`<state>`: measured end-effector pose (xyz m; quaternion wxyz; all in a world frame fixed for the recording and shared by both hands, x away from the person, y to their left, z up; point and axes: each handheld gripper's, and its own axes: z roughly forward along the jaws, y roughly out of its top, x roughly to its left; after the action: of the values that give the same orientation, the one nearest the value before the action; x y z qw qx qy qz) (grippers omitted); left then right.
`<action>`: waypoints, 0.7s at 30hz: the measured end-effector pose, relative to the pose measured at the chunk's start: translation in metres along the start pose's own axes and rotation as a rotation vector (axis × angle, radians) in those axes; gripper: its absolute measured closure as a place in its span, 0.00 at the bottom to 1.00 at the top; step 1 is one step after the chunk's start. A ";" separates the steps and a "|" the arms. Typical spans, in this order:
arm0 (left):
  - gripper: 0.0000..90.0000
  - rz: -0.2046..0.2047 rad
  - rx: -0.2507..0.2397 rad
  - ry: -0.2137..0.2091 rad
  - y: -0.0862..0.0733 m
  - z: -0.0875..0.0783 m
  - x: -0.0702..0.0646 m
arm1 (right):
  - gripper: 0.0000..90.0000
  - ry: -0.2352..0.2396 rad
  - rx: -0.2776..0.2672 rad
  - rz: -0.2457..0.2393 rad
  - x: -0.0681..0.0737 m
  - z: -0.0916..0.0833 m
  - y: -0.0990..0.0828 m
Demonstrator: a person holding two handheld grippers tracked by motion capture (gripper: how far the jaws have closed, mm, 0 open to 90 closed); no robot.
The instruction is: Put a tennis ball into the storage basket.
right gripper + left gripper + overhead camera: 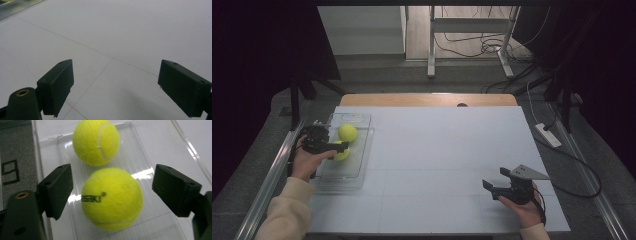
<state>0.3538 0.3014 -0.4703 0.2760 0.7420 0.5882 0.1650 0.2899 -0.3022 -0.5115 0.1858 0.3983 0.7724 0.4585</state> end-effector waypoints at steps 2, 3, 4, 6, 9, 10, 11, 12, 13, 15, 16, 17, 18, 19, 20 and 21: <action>0.18 -0.006 -0.009 0.001 0.000 -0.001 0.000 | 0.15 0.000 0.001 0.000 0.000 0.000 0.000; 0.17 -0.011 -0.011 -0.002 0.000 -0.002 0.000 | 0.15 0.000 0.000 0.000 0.000 0.000 0.000; 0.17 -0.011 -0.011 -0.002 0.000 -0.002 0.000 | 0.15 0.000 0.000 0.000 0.000 0.000 0.000; 0.17 -0.011 -0.011 -0.009 0.000 -0.003 0.000 | 0.15 -0.001 0.000 0.000 0.000 0.000 0.000; 0.17 -0.014 -0.026 -0.022 -0.001 -0.006 0.001 | 0.15 -0.004 0.000 -0.001 0.000 0.000 0.000; 0.17 -0.016 -0.036 -0.025 -0.001 -0.008 0.000 | 0.15 -0.004 0.000 -0.001 -0.001 -0.001 0.000; 0.16 -0.021 -0.051 -0.035 -0.002 -0.010 0.000 | 0.15 -0.004 0.000 -0.001 -0.001 -0.001 0.000; 0.16 -0.021 -0.051 -0.035 -0.002 -0.010 0.000 | 0.15 -0.003 0.000 -0.001 -0.001 -0.001 0.000; 0.16 -0.021 -0.063 -0.043 -0.002 -0.011 0.000 | 0.15 -0.003 0.000 -0.001 -0.001 -0.001 0.000; 0.16 -0.014 -0.084 -0.063 -0.002 -0.014 -0.002 | 0.15 -0.004 0.002 0.009 -0.003 -0.001 -0.001; 0.16 -0.014 -0.084 -0.063 -0.002 -0.014 -0.002 | 0.15 -0.004 0.002 0.009 -0.003 -0.001 -0.001; 0.16 -0.015 -0.095 -0.076 -0.002 -0.015 -0.004 | 0.15 -0.003 0.000 0.012 -0.004 -0.001 -0.001; 0.16 -0.015 -0.101 -0.083 -0.002 -0.016 -0.005 | 0.15 -0.004 -0.001 0.015 -0.005 -0.001 -0.002; 0.16 -0.013 -0.108 -0.088 -0.002 -0.016 -0.006 | 0.15 -0.005 -0.001 0.018 -0.005 -0.001 -0.002; 0.16 -0.014 -0.114 -0.092 -0.002 -0.017 -0.007 | 0.15 -0.004 -0.001 0.019 -0.006 -0.001 -0.003; 0.16 -0.012 -0.121 -0.100 -0.002 -0.017 -0.008 | 0.15 -0.004 -0.001 0.020 -0.006 -0.001 -0.003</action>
<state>0.3401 0.2980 -0.4573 0.3505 0.7277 0.5671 0.1613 0.2916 -0.3081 -0.5137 0.1828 0.4069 0.7677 0.4600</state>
